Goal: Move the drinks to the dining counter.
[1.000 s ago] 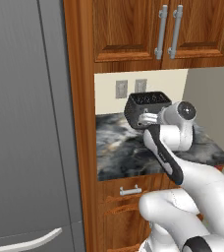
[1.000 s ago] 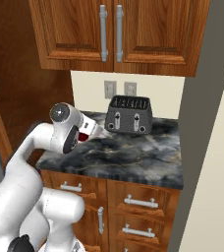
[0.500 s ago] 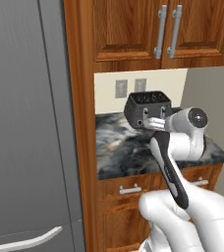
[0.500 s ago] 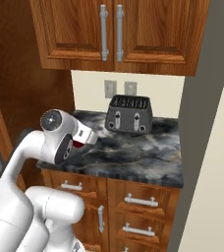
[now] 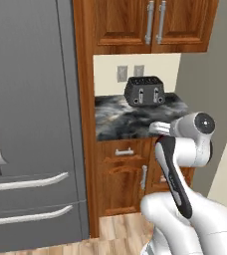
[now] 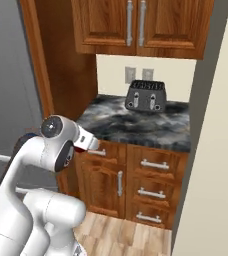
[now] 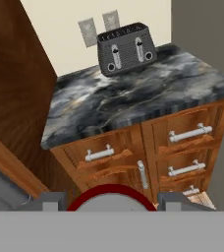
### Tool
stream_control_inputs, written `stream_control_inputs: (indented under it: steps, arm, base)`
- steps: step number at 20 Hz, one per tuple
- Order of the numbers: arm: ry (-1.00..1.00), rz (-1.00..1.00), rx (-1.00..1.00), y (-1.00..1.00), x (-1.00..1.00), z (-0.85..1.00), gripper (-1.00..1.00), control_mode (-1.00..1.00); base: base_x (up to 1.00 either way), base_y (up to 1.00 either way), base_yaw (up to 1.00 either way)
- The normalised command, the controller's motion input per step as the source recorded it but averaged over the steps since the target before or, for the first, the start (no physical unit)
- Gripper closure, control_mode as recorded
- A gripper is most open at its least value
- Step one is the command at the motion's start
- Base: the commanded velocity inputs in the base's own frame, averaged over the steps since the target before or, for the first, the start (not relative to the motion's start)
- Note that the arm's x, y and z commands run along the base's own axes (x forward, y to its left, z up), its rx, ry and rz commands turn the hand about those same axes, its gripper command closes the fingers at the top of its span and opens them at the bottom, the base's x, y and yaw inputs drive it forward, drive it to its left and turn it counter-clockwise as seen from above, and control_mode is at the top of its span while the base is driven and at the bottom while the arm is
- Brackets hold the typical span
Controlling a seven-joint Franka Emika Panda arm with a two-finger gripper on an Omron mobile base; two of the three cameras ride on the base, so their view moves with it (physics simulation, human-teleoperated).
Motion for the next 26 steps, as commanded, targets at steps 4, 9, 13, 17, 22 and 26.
stream_control_inputs:
  steps: [4,9,13,17,22,26]
  arm:
    - [0.0,0.0,0.0,0.0,0.0,0.0,1.0,1.0]
    - [0.0,0.0,0.0,0.0,0.0,0.0,1.0,1.0]
    - [0.0,0.0,0.0,0.0,0.0,0.0,1.0,1.0]
    - [0.0,0.0,0.0,0.0,0.0,0.0,1.0,1.0]
    - [0.0,0.0,0.0,0.0,0.0,0.0,1.0,1.0]
    - [0.0,0.0,0.0,0.0,0.0,0.0,1.0,1.0]
  base:
    - [-1.0,-0.22,0.62]
    - [-0.75,-0.17,0.81]
    - [-0.55,-0.05,0.89]
    - [-0.42,0.0,0.92]
    - [-0.42,0.0,0.92]
    - [-0.4,0.0,0.93]
